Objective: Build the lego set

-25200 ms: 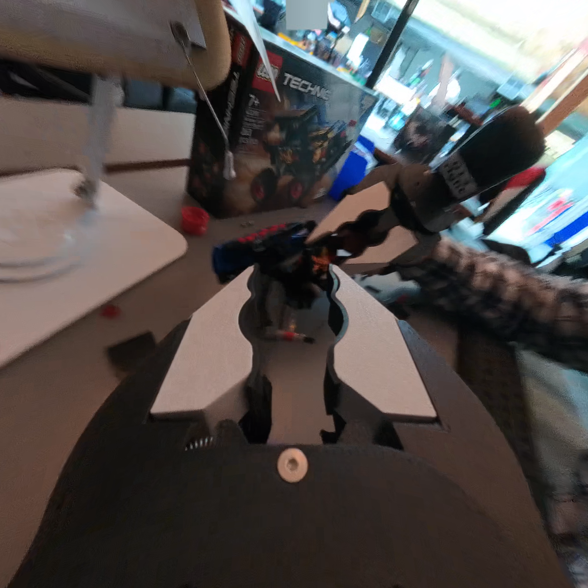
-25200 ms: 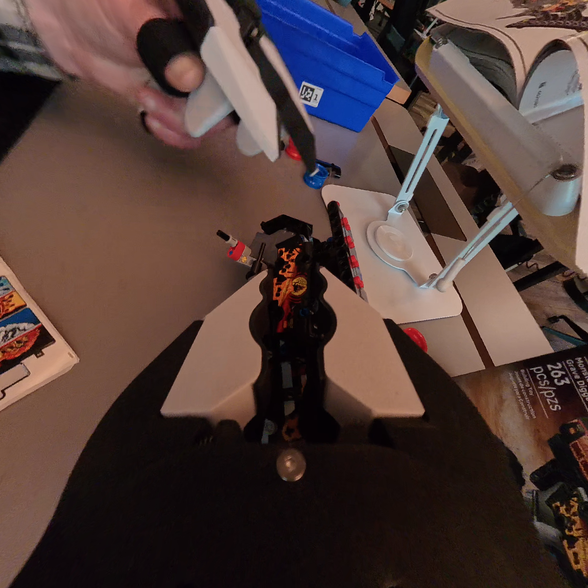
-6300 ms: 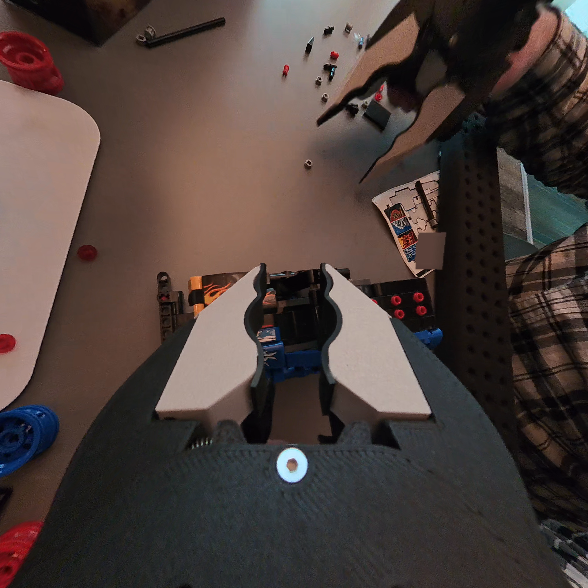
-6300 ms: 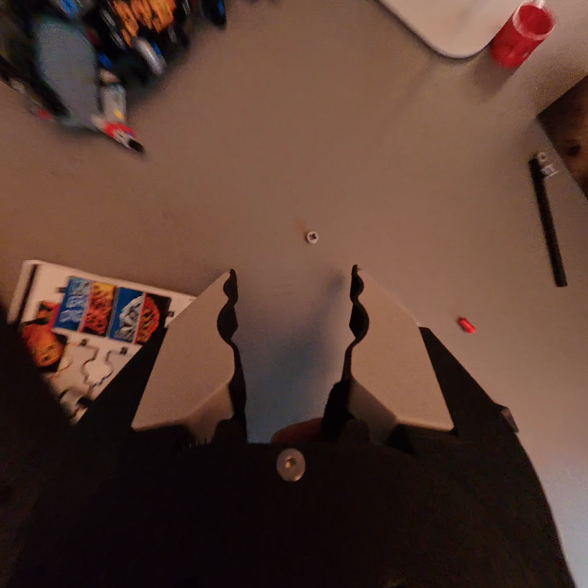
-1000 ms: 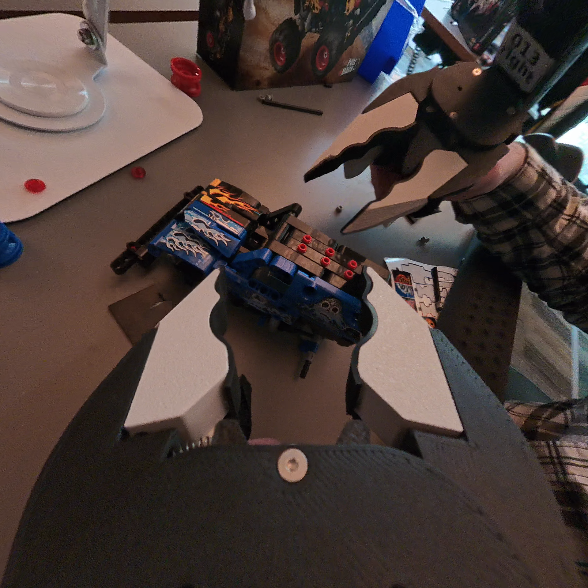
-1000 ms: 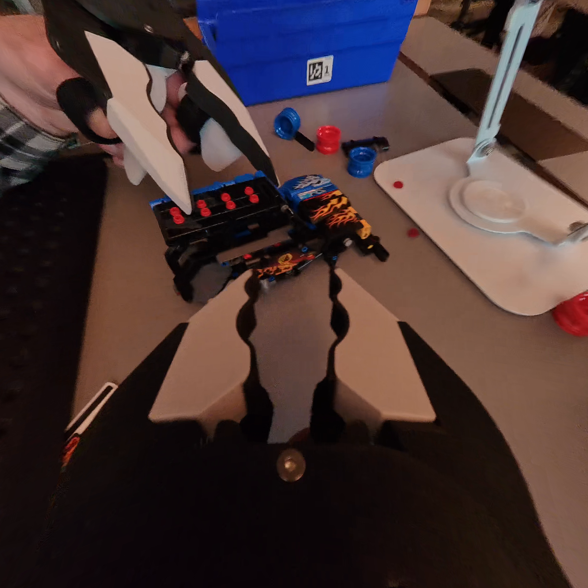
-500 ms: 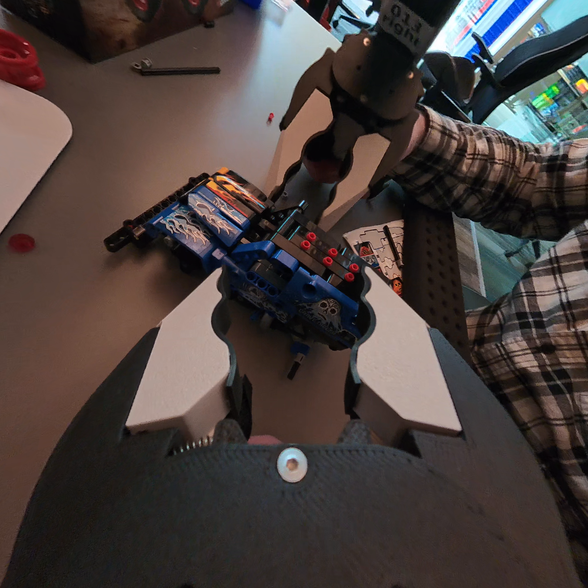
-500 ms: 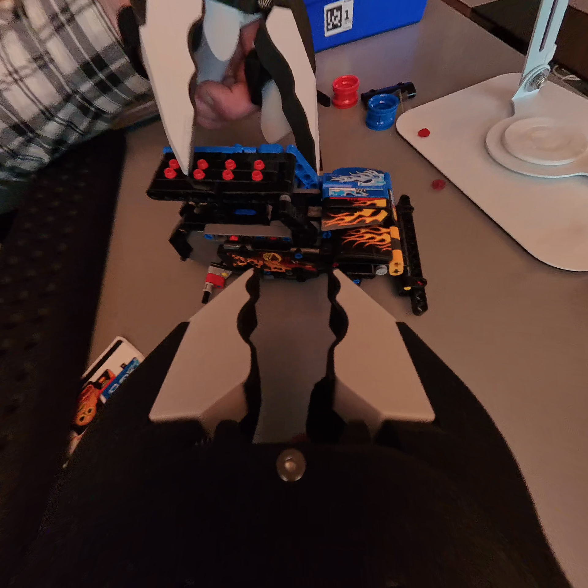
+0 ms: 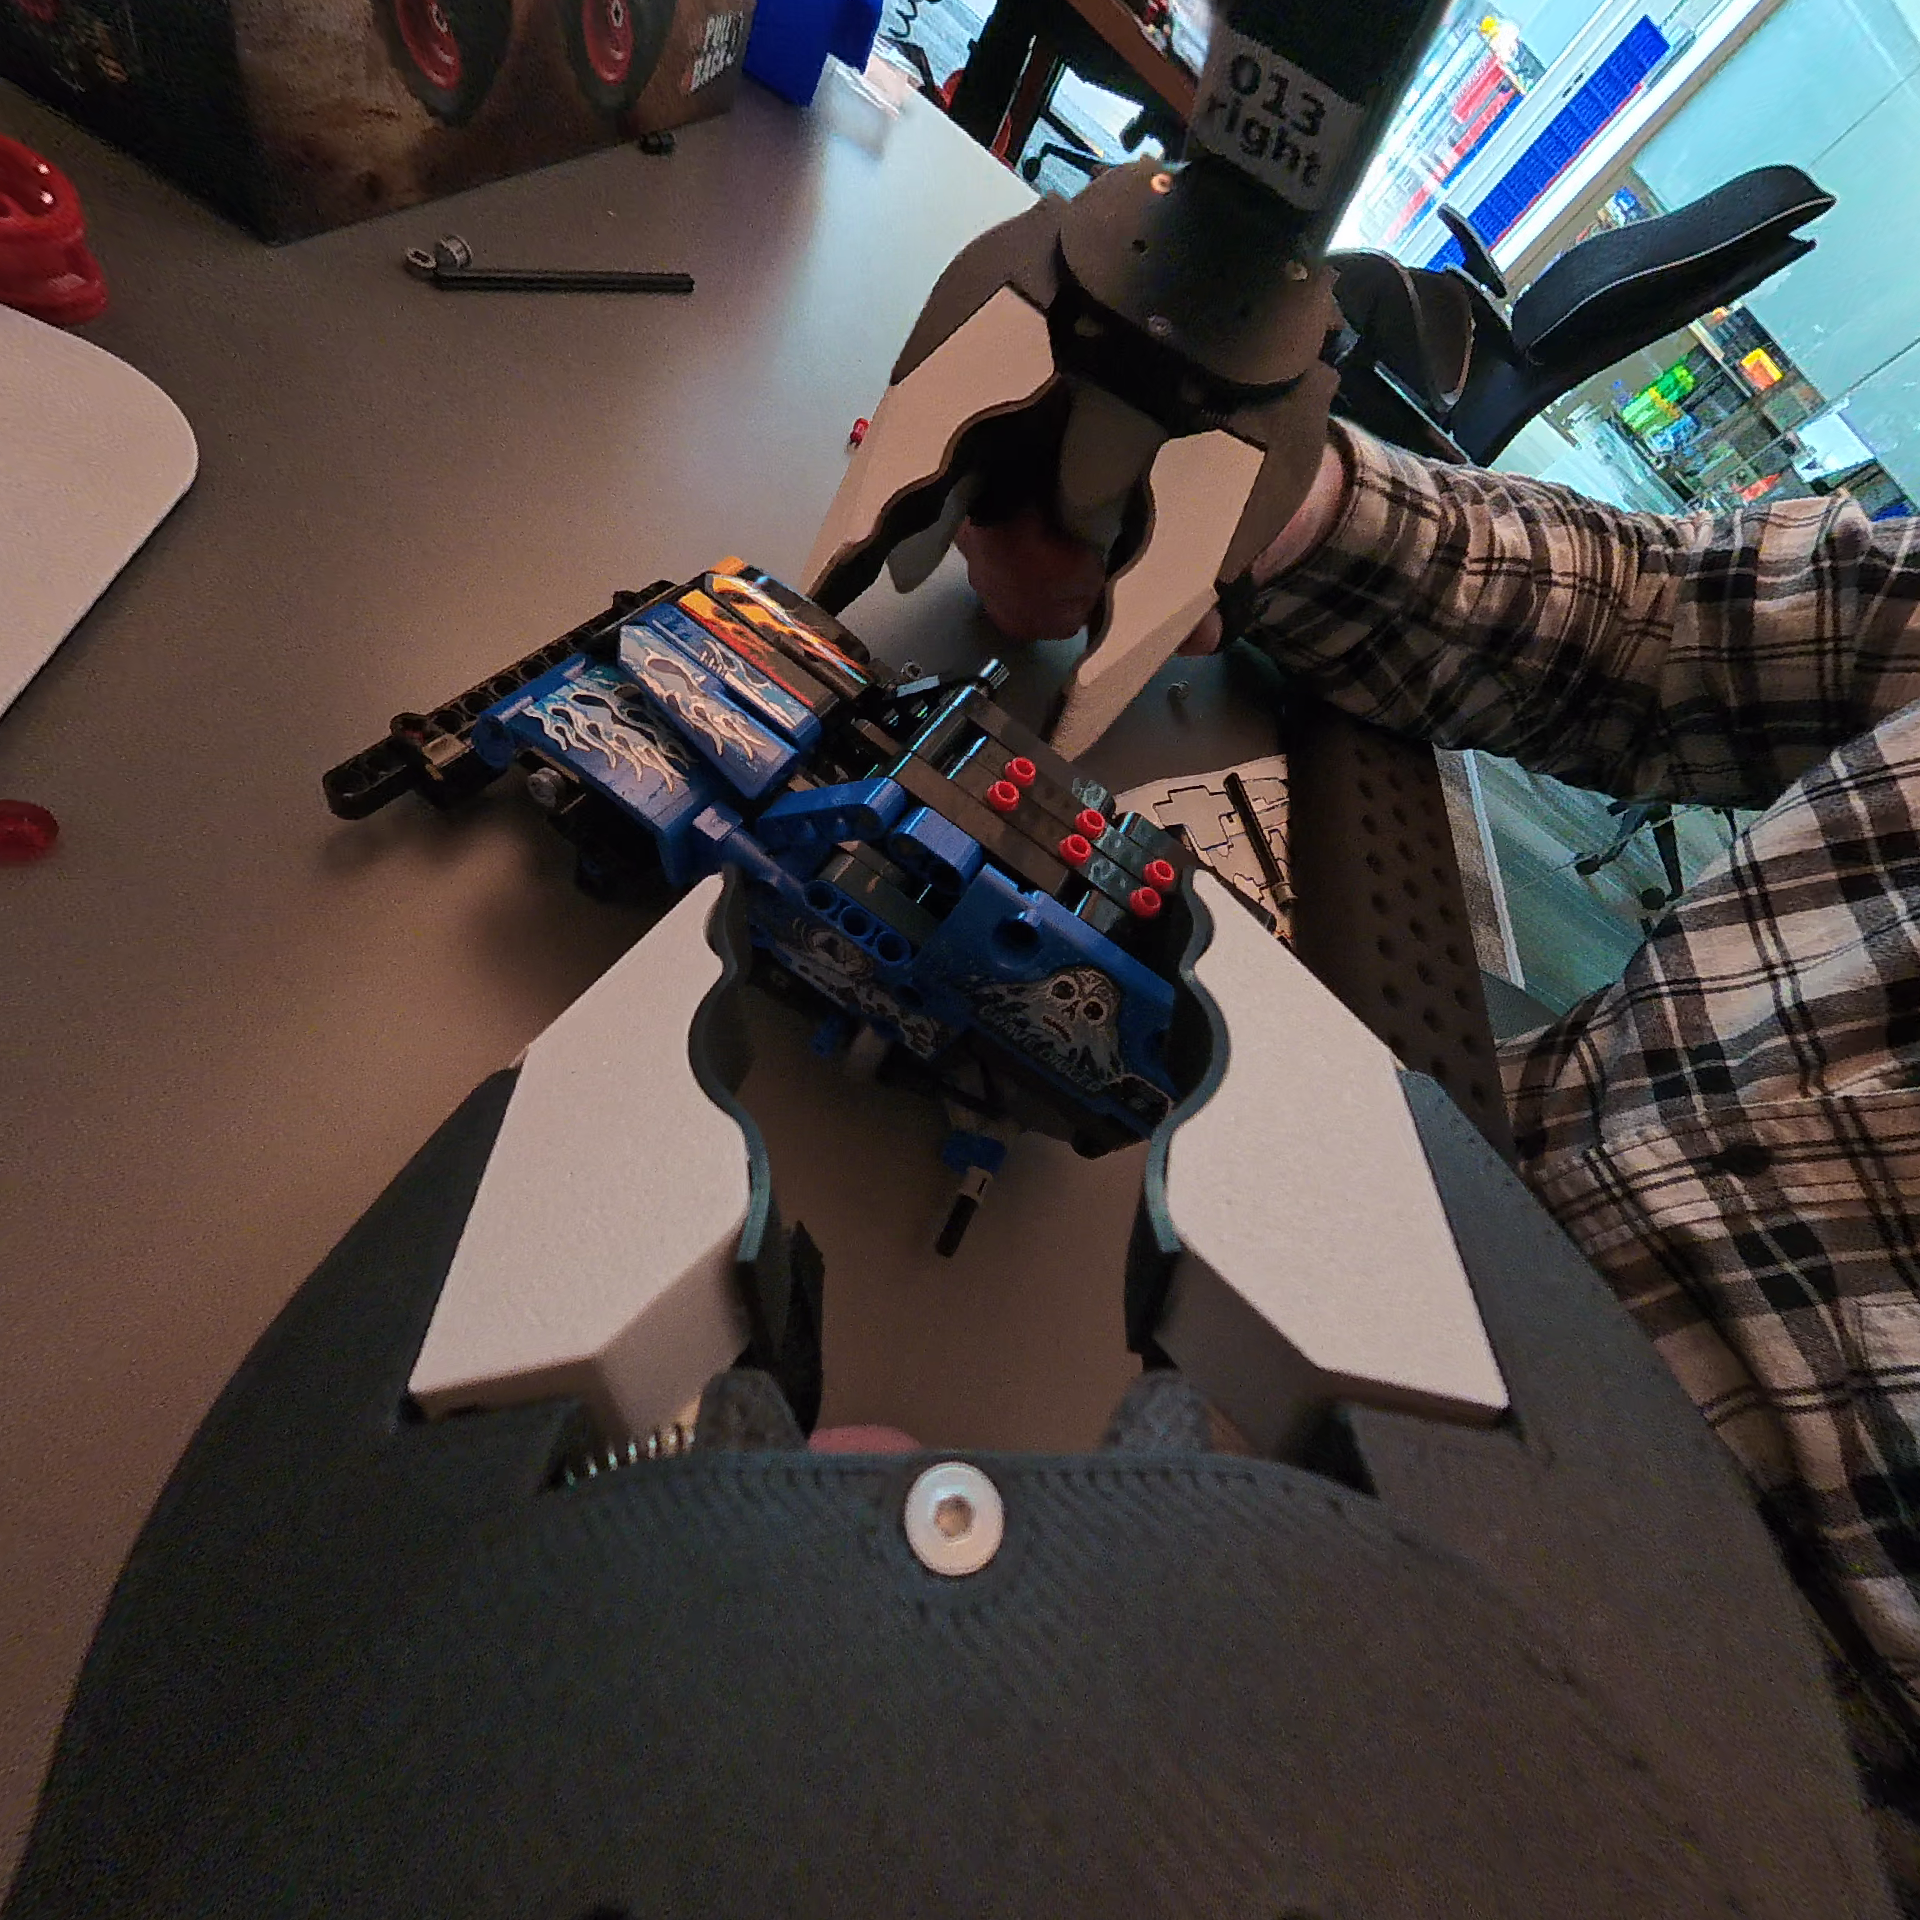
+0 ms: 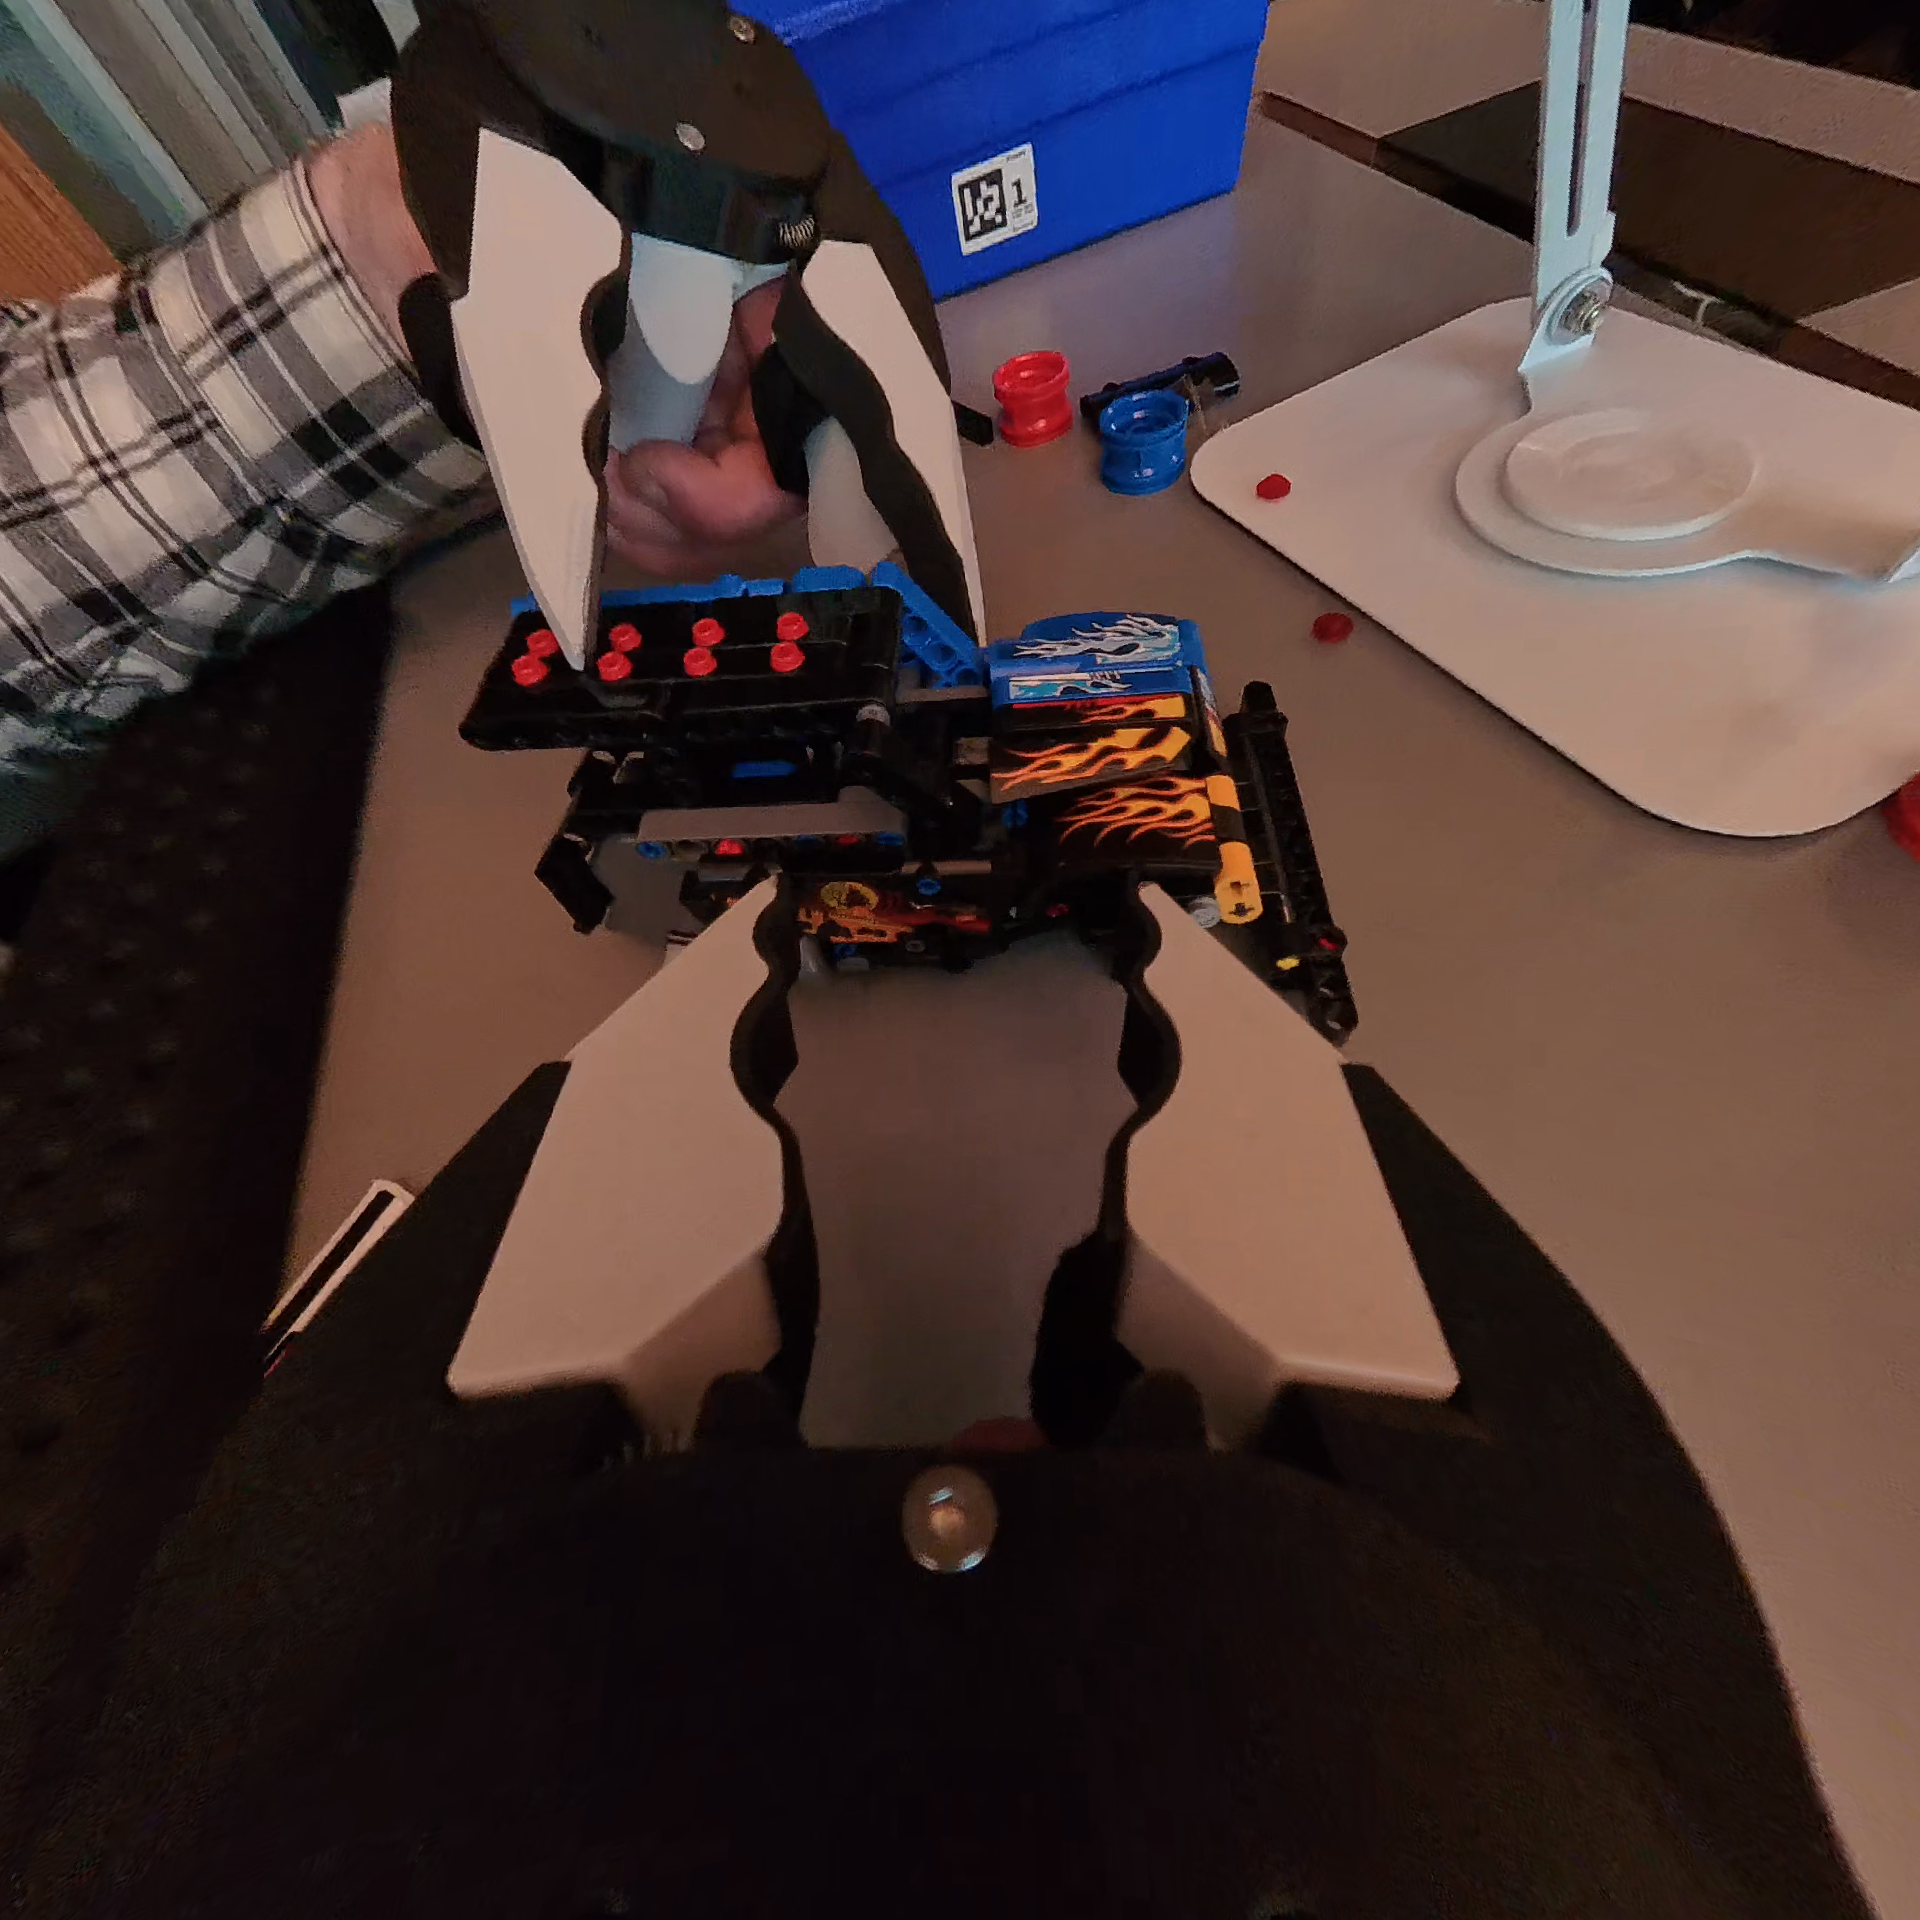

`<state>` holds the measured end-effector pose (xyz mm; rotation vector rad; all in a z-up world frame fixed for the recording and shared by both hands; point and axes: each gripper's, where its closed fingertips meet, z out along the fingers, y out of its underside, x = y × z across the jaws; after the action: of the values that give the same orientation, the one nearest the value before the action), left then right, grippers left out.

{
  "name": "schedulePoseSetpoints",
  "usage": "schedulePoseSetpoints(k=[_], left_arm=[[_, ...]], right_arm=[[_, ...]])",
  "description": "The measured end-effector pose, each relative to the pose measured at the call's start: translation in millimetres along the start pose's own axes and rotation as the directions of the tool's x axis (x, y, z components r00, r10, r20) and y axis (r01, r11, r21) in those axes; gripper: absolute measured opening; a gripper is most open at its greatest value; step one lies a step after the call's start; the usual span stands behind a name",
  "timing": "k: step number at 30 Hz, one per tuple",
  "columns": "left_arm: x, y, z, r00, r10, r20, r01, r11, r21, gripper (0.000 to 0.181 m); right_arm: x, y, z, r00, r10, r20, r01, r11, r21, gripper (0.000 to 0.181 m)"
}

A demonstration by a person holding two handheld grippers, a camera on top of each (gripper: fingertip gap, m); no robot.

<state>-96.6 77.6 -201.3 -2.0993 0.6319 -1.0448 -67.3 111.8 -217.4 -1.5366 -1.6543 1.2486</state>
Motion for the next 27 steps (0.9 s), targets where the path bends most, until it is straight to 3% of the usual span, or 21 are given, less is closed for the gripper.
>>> schedulePoseSetpoints(k=[19,21,24,27], left_arm=[[-10,-5,2,0.998,-0.032,0.050,0.031,0.999,0.016,0.080],[-12,-7,1,0.998,-0.029,0.054,0.029,1.000,0.002,0.078],[-14,-11,-6,0.987,-0.001,0.162,0.006,1.000,-0.028,0.091],[-5,-13,-16,0.943,0.070,0.327,-0.044,0.995,-0.086,0.098]], right_arm=[[3,-2,6,0.996,0.044,-0.079,-0.046,0.999,-0.020,0.061],[5,1,5,0.996,0.015,-0.084,-0.020,0.998,-0.057,0.072],[13,7,-6,0.996,0.017,-0.090,-0.025,0.996,-0.085,0.081],[24,0,-25,0.993,0.026,-0.114,-0.030,0.999,-0.035,0.077]])
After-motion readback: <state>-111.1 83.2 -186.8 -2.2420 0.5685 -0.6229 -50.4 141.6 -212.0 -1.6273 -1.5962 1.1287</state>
